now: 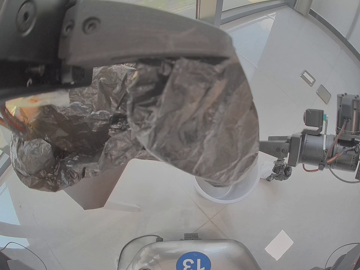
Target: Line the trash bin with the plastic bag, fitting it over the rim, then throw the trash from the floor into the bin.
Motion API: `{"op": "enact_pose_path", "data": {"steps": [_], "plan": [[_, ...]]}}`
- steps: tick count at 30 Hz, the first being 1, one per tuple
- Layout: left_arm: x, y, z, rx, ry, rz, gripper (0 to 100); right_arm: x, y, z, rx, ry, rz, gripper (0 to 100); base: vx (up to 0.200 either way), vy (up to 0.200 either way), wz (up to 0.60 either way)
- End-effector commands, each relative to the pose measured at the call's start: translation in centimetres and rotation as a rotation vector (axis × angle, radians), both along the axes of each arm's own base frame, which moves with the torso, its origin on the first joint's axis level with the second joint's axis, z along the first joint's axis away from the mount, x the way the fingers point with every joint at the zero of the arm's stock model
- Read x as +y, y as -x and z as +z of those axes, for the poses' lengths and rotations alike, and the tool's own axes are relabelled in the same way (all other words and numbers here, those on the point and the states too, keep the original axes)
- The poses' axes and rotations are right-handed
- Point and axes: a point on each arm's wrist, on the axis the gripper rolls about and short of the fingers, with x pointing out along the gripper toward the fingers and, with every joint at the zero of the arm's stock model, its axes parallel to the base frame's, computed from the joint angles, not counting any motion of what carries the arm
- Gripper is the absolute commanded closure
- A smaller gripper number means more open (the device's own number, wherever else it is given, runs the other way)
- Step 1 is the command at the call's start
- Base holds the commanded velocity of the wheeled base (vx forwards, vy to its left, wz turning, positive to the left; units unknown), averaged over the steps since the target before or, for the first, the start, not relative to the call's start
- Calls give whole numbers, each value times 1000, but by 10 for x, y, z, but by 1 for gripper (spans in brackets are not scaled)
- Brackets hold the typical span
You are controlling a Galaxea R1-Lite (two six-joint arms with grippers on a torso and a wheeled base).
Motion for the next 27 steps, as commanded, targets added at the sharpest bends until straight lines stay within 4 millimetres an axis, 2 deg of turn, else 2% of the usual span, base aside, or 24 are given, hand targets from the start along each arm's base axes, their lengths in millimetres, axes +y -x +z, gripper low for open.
{"op": "enact_pose_path", "data": {"steps": [1, 6, 9, 18, 27], "plan": [[1, 1, 0, 0, 2, -8, 100, 26, -15, 3, 44, -46, 47, 0, 0, 0, 0], [0, 0, 0, -2, 6, -7, 100, 39, -15, 0, 59, -47, 83, 0, 0, 0, 0], [-1, -3, 2, -12, 18, 3, 100, 51, -7, -10, 97, -25, 132, 0, 0, 0, 0], [3, -4, 5, -29, 39, 19, 100, 44, 9, -49, 218, 55, 145, 0, 0, 0, 0], [0, -7, 9, -44, 60, 21, 100, 61, 0, -52, 219, 53, 175, 0, 0, 0, 0]]}}
